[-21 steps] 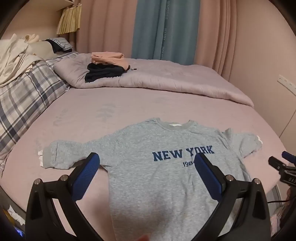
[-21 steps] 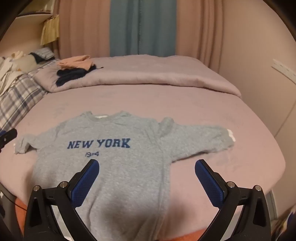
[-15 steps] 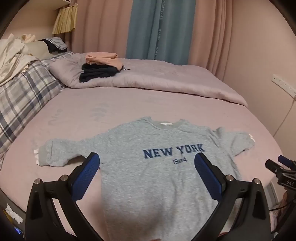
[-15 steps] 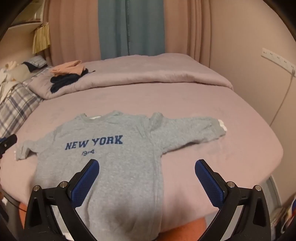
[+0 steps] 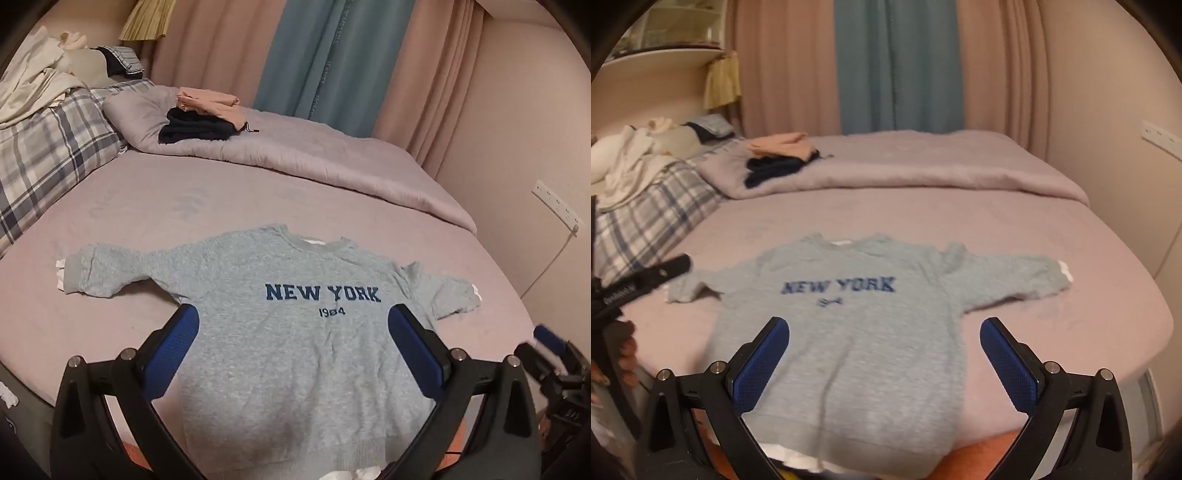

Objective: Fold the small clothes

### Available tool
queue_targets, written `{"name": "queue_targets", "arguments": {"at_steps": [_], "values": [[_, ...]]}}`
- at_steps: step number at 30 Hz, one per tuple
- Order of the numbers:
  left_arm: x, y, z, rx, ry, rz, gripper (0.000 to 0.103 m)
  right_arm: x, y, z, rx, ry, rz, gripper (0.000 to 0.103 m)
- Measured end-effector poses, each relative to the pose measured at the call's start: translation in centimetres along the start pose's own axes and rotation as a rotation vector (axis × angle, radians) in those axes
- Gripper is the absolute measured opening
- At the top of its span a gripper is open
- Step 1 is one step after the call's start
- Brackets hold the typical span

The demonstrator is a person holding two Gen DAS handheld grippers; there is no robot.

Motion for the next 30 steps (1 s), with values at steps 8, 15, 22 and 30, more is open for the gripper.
{"name": "queue_targets", "arguments": {"at_steps": [8, 15, 22, 30], "values": [[0.2, 0.0, -1.4, 0.016, 0.016, -0.002, 0.103, -2.5, 3.9, -1.0, -0.086, -0.087, 0.022, 0.103], [-0.5, 0.5, -1.2, -0.023, 0.001, 0.003, 0.103, -4.5, 6.8, -0.7, -0.190, -0.135, 0.072, 0.103], [0.0, 0.8, -0.7, -0.042, 0.025, 0.032, 0.103, -4.6, 7.2, 0.6, -0.105, -0.163, 0.047, 0.103], [1.3, 1.3, 1.7, -0.049, 0.102, -0.026, 0.102, -3.2, 6.4, 3.5, -0.088, -0.096, 0.044, 0.103]]}}
Point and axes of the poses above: each gripper's, at about its wrist camera, not at the fingertips, and z roughly the way its jaws point, y to its left, x to its underside, the point moved 9 cm from there along z, roughly the way its jaws point, and after that the axes turned 11 degrees about -y, right-handed, at the moved point
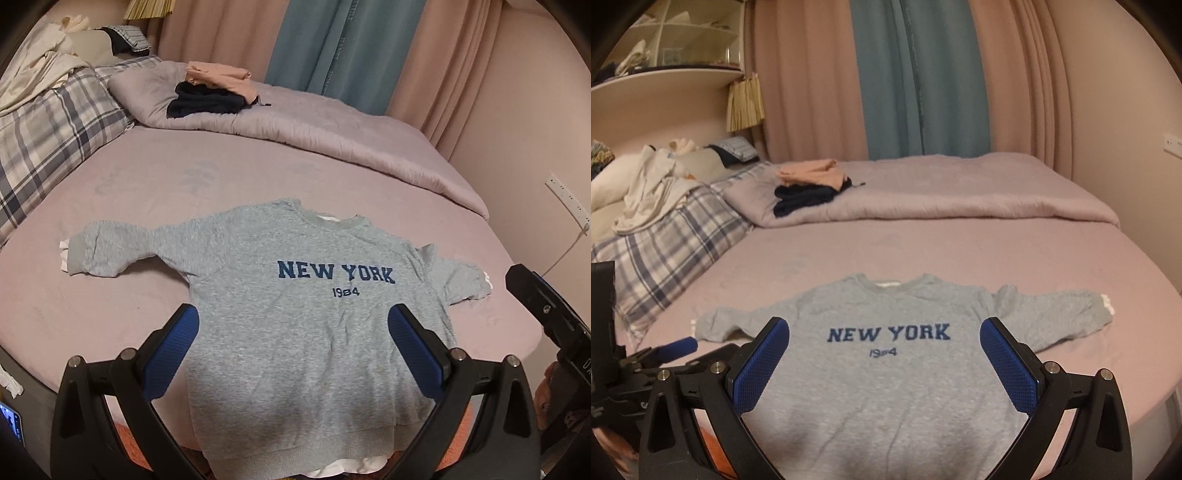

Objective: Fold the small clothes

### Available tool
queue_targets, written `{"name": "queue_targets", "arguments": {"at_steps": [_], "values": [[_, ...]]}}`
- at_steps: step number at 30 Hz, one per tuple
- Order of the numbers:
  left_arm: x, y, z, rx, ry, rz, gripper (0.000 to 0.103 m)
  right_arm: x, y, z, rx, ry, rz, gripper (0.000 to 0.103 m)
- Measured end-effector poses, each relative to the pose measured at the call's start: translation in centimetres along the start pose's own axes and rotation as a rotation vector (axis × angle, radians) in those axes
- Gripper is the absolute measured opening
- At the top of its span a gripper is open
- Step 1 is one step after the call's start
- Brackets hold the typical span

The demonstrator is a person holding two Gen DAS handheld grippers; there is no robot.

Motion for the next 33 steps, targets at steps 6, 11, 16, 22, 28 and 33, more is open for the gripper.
{"name": "queue_targets", "arguments": {"at_steps": [6, 11, 16, 22, 28, 33], "values": [[0.2, 0.5, 1.1, -0.020, 0.034, -0.003, 0.102, 0.5, -0.6, 1.1, -0.015, 0.033, 0.010, 0.103], [0.2, 0.5, 1.5, -0.025, 0.044, 0.006, 0.102, 1.0, -1.2, 2.0, -0.020, 0.059, 0.031, 0.103], [0.1, 0.5, 1.7, -0.024, 0.045, 0.006, 0.102, 1.2, -2.0, 2.9, -0.020, 0.076, 0.043, 0.103], [0.3, 0.6, 2.2, -0.030, 0.063, 0.010, 0.102, 1.2, -2.4, 3.0, -0.018, 0.070, 0.046, 0.103], [0.7, 0.6, 2.8, -0.028, 0.084, 0.001, 0.101, 1.6, -2.7, 3.6, -0.011, 0.089, 0.039, 0.103], [1.2, 0.7, 3.2, -0.026, 0.103, -0.017, 0.101, 2.0, -3.1, 4.0, -0.010, 0.107, 0.047, 0.103]]}}
Point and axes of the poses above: each gripper's, at about its wrist camera, not at the fingertips, and z roughly the way its jaws point, y to its left, x to its underside, the point moved 9 cm from there along z, roughly the way its jaws point, and after that the axes turned 11 degrees about -y, right-handed, at the moved point
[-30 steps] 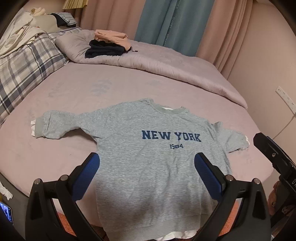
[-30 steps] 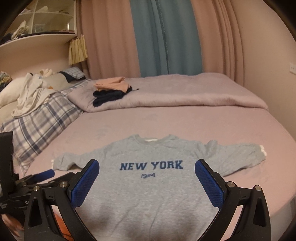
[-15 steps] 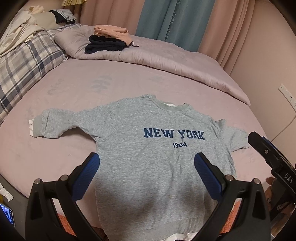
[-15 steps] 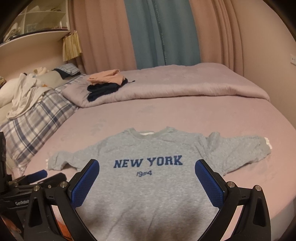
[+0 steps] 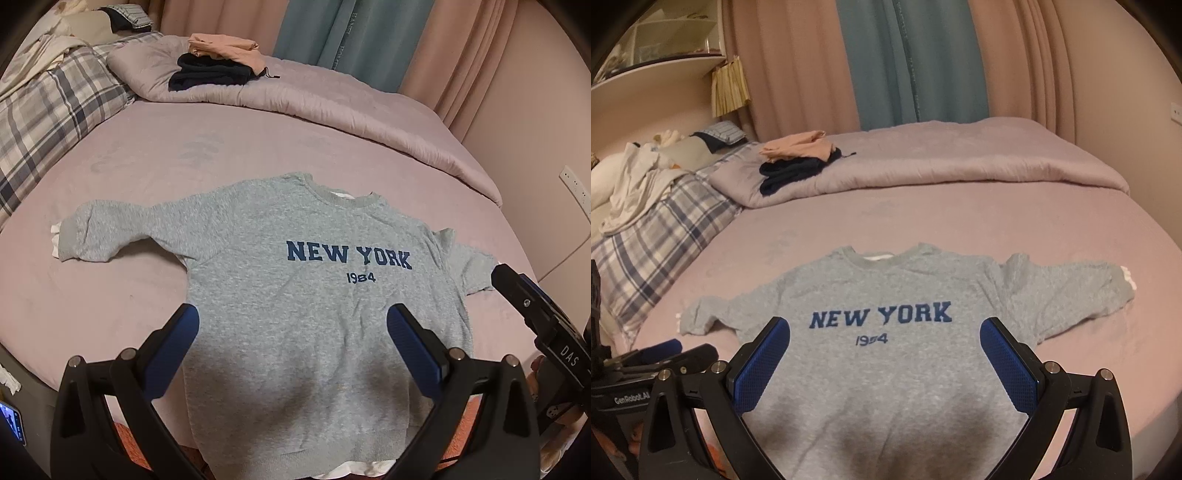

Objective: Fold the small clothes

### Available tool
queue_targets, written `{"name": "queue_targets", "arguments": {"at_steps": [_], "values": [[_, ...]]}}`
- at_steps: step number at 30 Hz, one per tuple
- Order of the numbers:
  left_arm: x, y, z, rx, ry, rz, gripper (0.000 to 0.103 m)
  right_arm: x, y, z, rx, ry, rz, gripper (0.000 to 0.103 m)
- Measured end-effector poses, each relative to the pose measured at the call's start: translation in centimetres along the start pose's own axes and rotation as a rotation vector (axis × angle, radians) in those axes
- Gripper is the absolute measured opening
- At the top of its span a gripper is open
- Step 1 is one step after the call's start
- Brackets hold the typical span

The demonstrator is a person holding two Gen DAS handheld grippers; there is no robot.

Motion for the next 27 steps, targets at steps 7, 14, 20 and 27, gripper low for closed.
{"name": "queue_targets", "arguments": {"at_steps": [7, 14, 20, 27], "values": [[0.4, 0.1, 0.2, 0.002, 0.012, -0.010, 0.101, 0.6, -0.4, 0.2, 0.008, 0.017, 0.003, 0.103], [0.7, 0.0, 0.3, 0.011, 0.030, -0.026, 0.101, 0.7, -0.8, 0.1, -0.006, 0.014, 0.034, 0.103], [0.8, -0.1, 0.3, 0.022, 0.035, -0.034, 0.101, 0.8, -1.2, 0.0, 0.013, 0.014, 0.036, 0.103], [1.0, -0.4, 0.5, 0.028, 0.043, -0.020, 0.101, 0.8, -1.6, -0.1, 0.023, 0.017, 0.048, 0.103]]}}
Point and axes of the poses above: each gripper's, at about its wrist camera, not at the fingertips, and z roughly the way its jaws point, y to its left, x to its underside, the point moved 9 cm from there along z, roughly the way its jaws point, and after that the axes turned 11 degrees about -y, right-handed, at the moved point
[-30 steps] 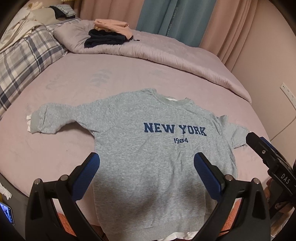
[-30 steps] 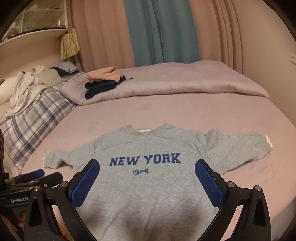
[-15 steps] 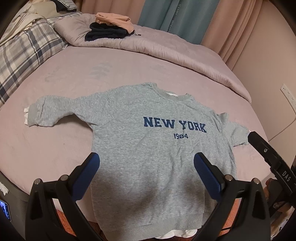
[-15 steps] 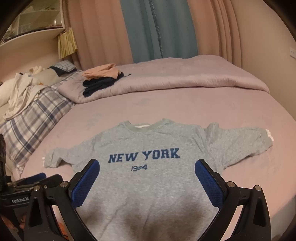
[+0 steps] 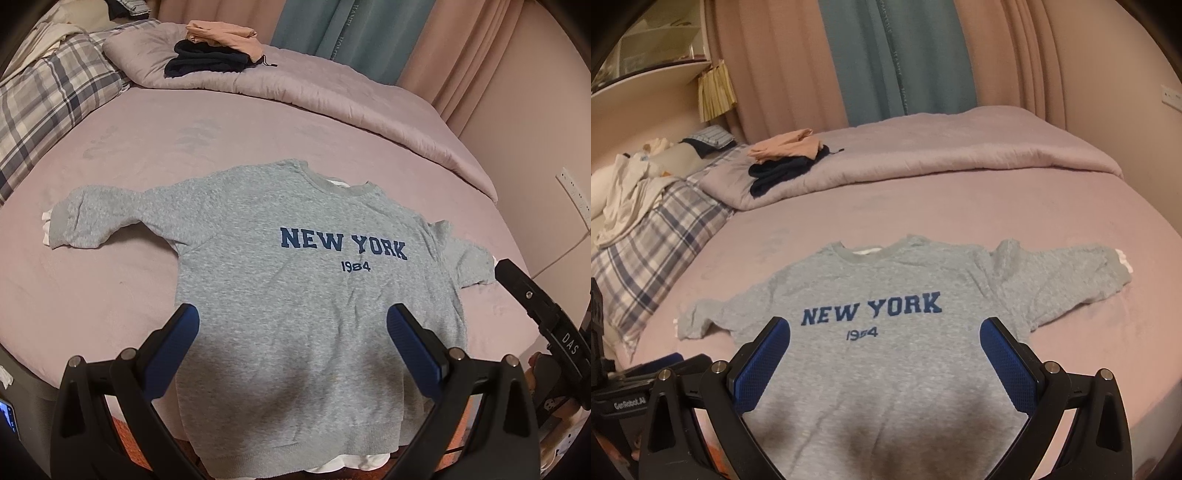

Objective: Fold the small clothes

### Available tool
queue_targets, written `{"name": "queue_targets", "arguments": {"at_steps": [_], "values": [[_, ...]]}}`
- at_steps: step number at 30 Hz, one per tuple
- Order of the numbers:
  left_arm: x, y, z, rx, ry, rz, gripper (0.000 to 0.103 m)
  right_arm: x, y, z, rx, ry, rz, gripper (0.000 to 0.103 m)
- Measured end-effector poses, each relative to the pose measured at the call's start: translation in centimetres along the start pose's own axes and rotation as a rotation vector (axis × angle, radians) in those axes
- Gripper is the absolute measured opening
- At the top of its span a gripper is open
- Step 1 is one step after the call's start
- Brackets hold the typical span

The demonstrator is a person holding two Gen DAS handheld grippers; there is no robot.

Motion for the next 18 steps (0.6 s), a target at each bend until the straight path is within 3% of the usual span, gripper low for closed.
{"name": "queue_targets", "arguments": {"at_steps": [18], "values": [[0.40, -1.07, 0.11, 0.019, 0.008, 0.018, 0.101, -0.09, -1.07, -0.60, 0.008, -0.006, 0.027, 0.102]]}}
Point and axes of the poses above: each gripper's, at about its wrist camera, not at the fingertips, and z roughly the way its jaws point, y to its left, x to its underside, the point moved 9 cm from there along z, roughly the way its jaws point, and after that the axes turned 11 degrees about -y, right-handed, at the moved point
